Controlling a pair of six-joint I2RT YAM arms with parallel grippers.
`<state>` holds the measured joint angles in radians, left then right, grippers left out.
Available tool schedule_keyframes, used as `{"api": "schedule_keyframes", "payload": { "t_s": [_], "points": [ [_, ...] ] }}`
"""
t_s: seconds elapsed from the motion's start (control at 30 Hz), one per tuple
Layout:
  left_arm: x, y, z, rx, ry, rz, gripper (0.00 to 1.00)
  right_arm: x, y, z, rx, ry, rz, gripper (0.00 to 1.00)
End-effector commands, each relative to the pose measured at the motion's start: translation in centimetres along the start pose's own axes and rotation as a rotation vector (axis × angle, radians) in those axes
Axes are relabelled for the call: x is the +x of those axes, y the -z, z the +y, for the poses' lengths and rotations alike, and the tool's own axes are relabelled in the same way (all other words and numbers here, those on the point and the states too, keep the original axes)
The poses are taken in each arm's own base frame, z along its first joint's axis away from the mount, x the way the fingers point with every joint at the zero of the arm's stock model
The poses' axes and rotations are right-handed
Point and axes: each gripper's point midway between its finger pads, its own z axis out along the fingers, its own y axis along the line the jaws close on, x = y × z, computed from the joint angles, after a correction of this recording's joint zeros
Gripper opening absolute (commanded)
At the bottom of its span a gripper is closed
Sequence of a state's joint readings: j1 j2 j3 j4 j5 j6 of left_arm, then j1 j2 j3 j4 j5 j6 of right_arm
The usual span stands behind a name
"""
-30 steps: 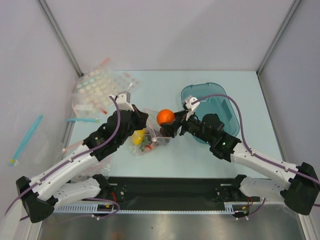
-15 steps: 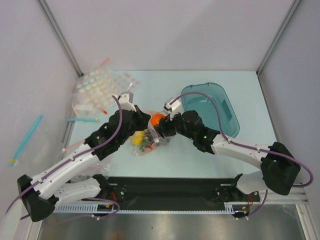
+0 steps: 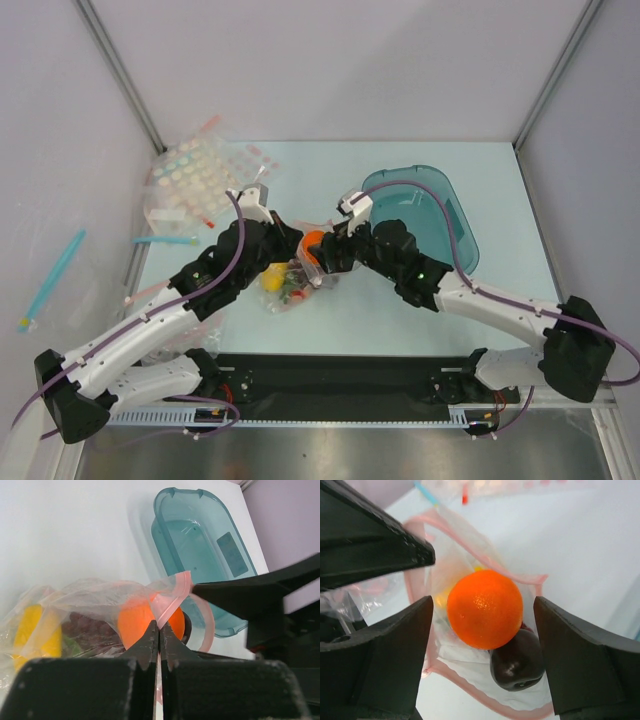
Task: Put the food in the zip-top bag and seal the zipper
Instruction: Place the fake fruit in the zipper food storage bag, then adjust the fake fruit in the zipper food storage bag.
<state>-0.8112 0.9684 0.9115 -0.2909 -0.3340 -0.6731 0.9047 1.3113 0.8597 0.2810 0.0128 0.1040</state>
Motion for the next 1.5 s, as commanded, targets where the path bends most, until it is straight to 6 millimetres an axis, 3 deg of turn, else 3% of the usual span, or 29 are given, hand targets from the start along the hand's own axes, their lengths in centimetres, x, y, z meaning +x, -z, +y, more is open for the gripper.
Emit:
{"api": "schedule_keyframes", "payload": {
  "t_s": [0.0, 0.23, 0.37, 0.53, 0.73, 1.07, 1.27, 1.4, 1.47],
  "points": [
    [-2.3, 0.6, -0.6, 0.008, 0.026, -0.074, 0.0, -4.1, 2.3, -0.6, 0.072, -0.041, -0.1, 0.84],
    [-3.0, 1.0, 0.7, -0.056, 0.04, -0.111, 0.0, -5.4, 4.8, -3.0, 0.229, -0.128, -0.068, 0.76],
    [-3.2, 1.1, 1.3, -0.085, 0.041, -0.121, 0.0, -4.9, 5.8, -4.2, 0.303, -0.154, -0.008, 0.75],
    [-3.3, 1.3, 1.7, -0.112, 0.046, -0.129, 0.0, -4.5, 6.5, -5.2, 0.354, -0.169, 0.033, 0.67],
    [-3.7, 1.5, 2.0, -0.125, 0.051, -0.145, 0.0, -0.4, 6.4, -5.3, 0.364, -0.17, 0.167, 0.65],
    [-3.8, 1.7, 2.0, -0.121, 0.051, -0.15, 0.0, 2.5, 5.1, -4.8, 0.326, -0.196, 0.253, 0.6],
    [-3.8, 1.8, 1.8, -0.114, 0.047, -0.147, 0.0, 4.3, 3.8, -4.2, 0.273, -0.235, 0.308, 0.45],
    [-3.9, 1.9, 1.8, -0.108, 0.049, -0.147, 0.0, 3.4, 3.6, -3.1, 0.204, -0.251, 0.28, 0.0],
    [-4.0, 2.0, 1.7, -0.107, 0.051, -0.143, 0.0, 2.1, 3.9, -3.0, 0.193, -0.24, 0.233, 0.0]
  ]
}}
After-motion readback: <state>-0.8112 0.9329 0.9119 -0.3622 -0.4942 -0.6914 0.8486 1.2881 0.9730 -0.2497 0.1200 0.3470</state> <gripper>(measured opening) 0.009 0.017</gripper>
